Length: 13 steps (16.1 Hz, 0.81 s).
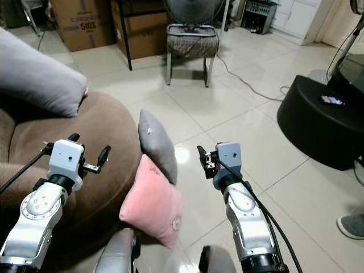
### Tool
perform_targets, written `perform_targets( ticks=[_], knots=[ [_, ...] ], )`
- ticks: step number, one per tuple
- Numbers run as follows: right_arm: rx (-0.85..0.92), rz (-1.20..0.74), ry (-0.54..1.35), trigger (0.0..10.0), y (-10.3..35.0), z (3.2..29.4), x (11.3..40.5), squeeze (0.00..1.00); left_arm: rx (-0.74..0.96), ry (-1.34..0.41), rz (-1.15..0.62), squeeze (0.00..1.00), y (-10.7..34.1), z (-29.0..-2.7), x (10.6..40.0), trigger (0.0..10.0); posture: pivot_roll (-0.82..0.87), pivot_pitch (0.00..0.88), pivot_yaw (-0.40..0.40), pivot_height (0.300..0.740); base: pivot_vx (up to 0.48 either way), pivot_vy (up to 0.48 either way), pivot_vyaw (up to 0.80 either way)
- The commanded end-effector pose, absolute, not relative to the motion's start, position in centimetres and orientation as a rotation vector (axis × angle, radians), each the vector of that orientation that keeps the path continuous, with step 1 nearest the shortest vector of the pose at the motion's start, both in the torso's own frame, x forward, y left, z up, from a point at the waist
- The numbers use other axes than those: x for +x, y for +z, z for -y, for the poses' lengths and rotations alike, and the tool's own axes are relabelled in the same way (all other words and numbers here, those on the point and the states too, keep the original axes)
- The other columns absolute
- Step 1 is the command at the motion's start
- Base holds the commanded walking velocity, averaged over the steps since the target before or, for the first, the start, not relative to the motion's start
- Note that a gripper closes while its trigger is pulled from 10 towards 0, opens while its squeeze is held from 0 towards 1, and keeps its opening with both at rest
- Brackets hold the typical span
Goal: Move the pillow to the sofa from floor
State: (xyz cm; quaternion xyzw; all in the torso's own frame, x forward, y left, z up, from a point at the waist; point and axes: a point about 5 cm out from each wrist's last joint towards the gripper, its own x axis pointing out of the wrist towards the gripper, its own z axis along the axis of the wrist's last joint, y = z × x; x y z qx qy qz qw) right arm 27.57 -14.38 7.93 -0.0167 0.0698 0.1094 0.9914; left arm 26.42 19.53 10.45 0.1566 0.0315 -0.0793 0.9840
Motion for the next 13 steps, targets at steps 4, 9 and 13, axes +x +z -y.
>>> perform_targets(
  ticks=[4, 9, 13],
  knots=[
    [-0.052, -0.111, 0.167, 10.0, 8.1, 15.1, 27.6, 0.00, 0.329, -0.150, -0.052, 0.00, 10.6, -19.5, 26.6, 10.0, 0.10, 0.000, -0.023, 0.547, 0.000, 0.000, 0.00],
    [0.039, -0.131, -0.037, 10.0, 6.9, 18.1, 27.1, 0.00, 0.335, -0.137, -0.053, 0.00, 10.4, -19.9, 26.5, 10.0, 0.10, 0.000, -0.022, 0.537, 0.000, 0.000, 0.00],
    [0.045, -0.081, -0.100, 10.0, 7.0, 18.7, 27.0, 0.00, 0.328, -0.151, -0.049, 0.00, 10.4, -19.7, 26.6, 10.0, 0.09, 0.000, -0.018, 0.537, 0.000, 0.000, 0.00]
  ],
)
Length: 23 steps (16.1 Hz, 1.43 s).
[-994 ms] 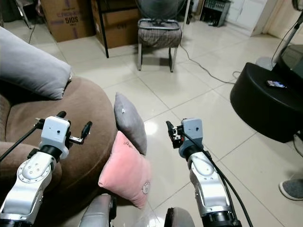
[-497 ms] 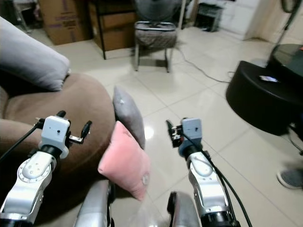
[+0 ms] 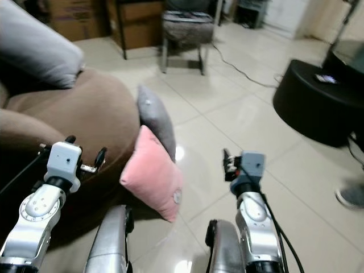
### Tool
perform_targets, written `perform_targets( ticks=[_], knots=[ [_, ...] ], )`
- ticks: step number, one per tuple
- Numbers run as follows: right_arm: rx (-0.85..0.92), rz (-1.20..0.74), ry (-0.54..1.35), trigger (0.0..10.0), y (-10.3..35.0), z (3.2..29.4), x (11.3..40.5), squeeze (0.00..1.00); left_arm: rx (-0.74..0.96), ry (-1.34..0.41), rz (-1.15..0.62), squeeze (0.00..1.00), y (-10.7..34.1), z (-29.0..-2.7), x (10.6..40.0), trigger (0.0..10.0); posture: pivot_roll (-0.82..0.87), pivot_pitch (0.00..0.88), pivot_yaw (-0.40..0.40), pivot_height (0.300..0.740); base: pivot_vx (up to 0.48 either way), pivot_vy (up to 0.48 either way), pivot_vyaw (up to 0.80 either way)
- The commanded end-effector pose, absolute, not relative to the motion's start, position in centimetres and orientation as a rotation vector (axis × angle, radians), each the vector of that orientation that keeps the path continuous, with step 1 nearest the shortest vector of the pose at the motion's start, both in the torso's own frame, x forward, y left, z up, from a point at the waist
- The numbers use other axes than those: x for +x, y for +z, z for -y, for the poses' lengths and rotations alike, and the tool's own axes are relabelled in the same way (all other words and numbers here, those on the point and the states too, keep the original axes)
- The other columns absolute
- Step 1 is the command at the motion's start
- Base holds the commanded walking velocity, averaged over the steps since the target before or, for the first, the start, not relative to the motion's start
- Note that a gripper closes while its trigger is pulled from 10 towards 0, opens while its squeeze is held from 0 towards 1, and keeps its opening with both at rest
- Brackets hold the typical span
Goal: Move the pillow to the sofa from floor
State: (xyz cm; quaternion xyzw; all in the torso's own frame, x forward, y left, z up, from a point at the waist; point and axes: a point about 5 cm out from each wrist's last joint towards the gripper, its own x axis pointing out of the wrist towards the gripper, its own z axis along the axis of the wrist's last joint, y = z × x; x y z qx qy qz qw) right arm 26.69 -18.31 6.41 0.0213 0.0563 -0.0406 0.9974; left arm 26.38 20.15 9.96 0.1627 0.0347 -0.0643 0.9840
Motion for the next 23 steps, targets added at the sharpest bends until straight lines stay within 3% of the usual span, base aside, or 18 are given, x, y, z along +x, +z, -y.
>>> perform_targets(
  ticks=[1, 4, 17, 23],
  knots=[
    [0.049, -0.070, -0.098, 10.0, 7.2, 18.7, 27.1, 0.00, 0.327, -0.153, -0.050, 0.00, 10.4, -19.7, 26.5, 10.0, 0.09, 0.000, -0.018, 0.537, 0.000, 0.000, 0.00],
    [0.042, -0.074, -0.065, 10.0, 7.1, 18.3, 27.1, 0.00, 0.331, -0.155, -0.053, 0.00, 10.2, -19.9, 26.4, 10.0, 0.09, 0.000, -0.018, 0.537, 0.000, 0.000, 0.00],
    [0.023, -0.086, 0.032, 10.0, 6.9, 17.2, 27.2, 0.00, 0.325, -0.169, -0.041, 0.00, 10.4, -19.9, 26.3, 10.0, 0.10, 0.000, -0.021, 0.537, 0.297, 0.000, -0.18],
    [-0.018, -0.117, 0.154, 10.0, 6.2, 15.6, 27.0, 0.00, 0.330, -0.163, -0.046, 0.00, 10.3, -20.1, 26.1, 10.0, 0.10, 0.000, -0.025, 0.537, 0.328, 0.000, 0.67]
  ],
)
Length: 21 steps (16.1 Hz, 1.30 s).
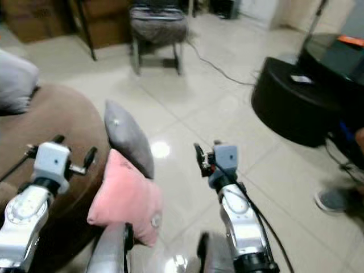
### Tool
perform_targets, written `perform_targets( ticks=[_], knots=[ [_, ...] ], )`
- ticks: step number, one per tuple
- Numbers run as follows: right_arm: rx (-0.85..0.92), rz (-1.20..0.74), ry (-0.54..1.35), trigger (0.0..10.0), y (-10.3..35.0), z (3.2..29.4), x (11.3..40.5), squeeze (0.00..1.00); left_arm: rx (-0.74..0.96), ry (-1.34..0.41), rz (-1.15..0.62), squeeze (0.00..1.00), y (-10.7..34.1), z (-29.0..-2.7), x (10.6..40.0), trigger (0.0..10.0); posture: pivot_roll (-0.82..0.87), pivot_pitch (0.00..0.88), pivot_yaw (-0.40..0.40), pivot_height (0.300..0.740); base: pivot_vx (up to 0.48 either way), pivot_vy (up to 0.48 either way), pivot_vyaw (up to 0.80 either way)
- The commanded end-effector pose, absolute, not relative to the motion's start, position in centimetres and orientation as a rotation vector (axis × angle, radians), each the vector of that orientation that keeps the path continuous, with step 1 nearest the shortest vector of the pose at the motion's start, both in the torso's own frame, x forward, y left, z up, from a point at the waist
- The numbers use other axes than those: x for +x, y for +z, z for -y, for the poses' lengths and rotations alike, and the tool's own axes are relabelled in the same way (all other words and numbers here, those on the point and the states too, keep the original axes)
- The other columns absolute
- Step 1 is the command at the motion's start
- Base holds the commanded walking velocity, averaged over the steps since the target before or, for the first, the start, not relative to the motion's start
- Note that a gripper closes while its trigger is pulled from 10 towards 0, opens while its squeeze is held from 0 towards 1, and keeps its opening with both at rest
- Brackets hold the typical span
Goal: Move the pillow to the sofa from floor
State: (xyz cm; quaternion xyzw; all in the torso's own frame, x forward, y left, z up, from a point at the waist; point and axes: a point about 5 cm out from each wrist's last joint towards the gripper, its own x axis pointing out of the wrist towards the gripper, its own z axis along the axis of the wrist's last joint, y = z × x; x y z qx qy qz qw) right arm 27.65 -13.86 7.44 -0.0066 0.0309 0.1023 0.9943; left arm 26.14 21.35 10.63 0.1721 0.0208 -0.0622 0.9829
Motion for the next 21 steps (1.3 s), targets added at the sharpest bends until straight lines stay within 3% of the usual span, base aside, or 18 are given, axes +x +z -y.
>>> perform_targets(
  ticks=[1, 8, 12, 21],
  knots=[
    [-0.002, -0.131, 0.150, 10.0, 6.1, 15.6, 26.9, 0.00, 0.332, -0.162, -0.048, 0.00, 10.3, -20.1, 26.1, 10.0, 0.11, 0.000, -0.025, 0.537, 0.304, 0.000, 0.00],
    [-0.012, -0.143, 0.173, 10.0, 5.9, 15.6, 26.7, 0.00, 0.338, -0.168, -0.052, 0.00, 10.2, -20.2, 26.1, 10.0, 0.10, 0.000, -0.021, 0.537, 0.296, 0.000, 0.00],
    [-0.063, -0.161, 0.315, 10.0, 5.7, 13.9, 26.4, 0.00, 0.349, -0.168, -0.059, 0.00, 10.2, -20.4, 26.0, 10.0, 0.11, 0.000, -0.030, 0.537, 0.260, 0.000, 0.80],
    [-0.014, -0.170, 0.210, 10.0, 5.5, 15.1, 26.4, 0.00, 0.397, -0.192, -0.071, 0.00, 9.9, -20.4, 26.2, 10.0, 0.10, 0.000, -0.021, 0.537, 0.000, 0.000, 0.09]
  ],
)
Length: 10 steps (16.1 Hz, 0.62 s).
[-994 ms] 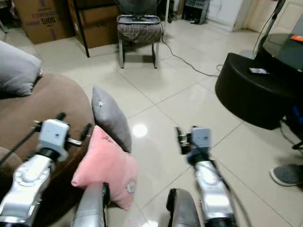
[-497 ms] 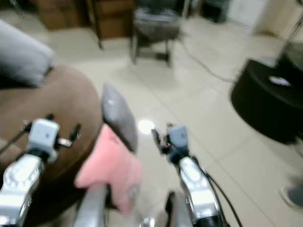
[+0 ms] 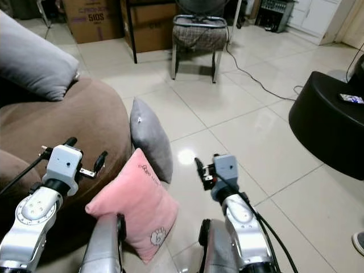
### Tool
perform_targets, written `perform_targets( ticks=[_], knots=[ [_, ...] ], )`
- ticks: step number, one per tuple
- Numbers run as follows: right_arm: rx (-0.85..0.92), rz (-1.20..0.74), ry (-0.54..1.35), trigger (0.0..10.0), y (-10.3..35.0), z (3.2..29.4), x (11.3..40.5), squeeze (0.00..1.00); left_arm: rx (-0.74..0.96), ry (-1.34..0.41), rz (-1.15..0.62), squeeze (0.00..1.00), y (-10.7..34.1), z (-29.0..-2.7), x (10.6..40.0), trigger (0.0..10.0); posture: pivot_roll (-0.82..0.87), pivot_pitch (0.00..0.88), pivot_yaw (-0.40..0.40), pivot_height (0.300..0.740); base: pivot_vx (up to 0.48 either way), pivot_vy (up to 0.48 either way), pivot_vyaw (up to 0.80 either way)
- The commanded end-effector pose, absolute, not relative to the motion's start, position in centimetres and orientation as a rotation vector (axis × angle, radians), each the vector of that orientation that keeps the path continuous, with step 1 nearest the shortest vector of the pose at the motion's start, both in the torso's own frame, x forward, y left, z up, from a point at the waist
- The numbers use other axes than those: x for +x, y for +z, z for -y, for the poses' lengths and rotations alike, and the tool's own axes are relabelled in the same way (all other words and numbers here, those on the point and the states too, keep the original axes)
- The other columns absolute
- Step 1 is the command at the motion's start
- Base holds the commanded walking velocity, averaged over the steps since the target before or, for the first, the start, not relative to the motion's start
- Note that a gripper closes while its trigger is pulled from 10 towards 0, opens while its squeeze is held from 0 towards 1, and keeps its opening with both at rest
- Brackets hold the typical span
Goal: Move the pillow to the sofa from floor
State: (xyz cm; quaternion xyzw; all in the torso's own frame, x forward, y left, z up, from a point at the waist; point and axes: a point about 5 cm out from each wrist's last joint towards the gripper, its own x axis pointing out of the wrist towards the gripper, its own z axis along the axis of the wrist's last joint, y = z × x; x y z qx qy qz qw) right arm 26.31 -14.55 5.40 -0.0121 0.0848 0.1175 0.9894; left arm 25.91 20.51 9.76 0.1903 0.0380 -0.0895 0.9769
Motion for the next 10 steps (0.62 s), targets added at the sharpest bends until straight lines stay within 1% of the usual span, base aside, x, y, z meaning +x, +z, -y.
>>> perform_targets(
  ticks=[1, 2, 6, 8, 10],
  knots=[
    [-0.015, -0.169, 0.203, 10.0, 5.51, 15.26, 26.48, 0.00, 0.398, -0.193, -0.071, 0.00, 9.92, -20.37, 26.30, 10.0, 0.10, 0.000, -0.021, 0.537, 0.000, 0.000, 0.00],
    [-0.007, -0.159, 0.194, 10.0, 5.64, 15.42, 26.49, 0.00, 0.398, -0.195, -0.071, 0.00, 9.90, -20.36, 26.34, 10.0, 0.10, 0.000, -0.021, 0.522, 0.000, 0.000, 0.00],
    [-0.009, -0.157, 0.191, 10.0, 5.73, 15.40, 26.50, 0.00, 0.398, -0.196, -0.071, 0.00, 9.88, -20.31, 26.45, 10.0, 0.09, 0.000, -0.020, 0.492, 0.000, 0.000, 0.00],
    [-0.012, -0.155, 0.195, 10.0, 5.82, 15.40, 26.49, 0.00, 0.396, -0.197, -0.069, 0.00, 9.86, -20.22, 26.56, 10.0, 0.09, 0.000, -0.021, 0.467, 0.000, 0.000, 0.00],
    [-0.012, -0.149, 0.196, 10.0, 5.96, 15.39, 26.51, 0.00, 0.393, -0.199, -0.071, 0.00, 9.79, -20.15, 26.68, 10.0, 0.09, 0.000, -0.021, 0.457, 0.000, 0.000, 0.00]
  ],
)
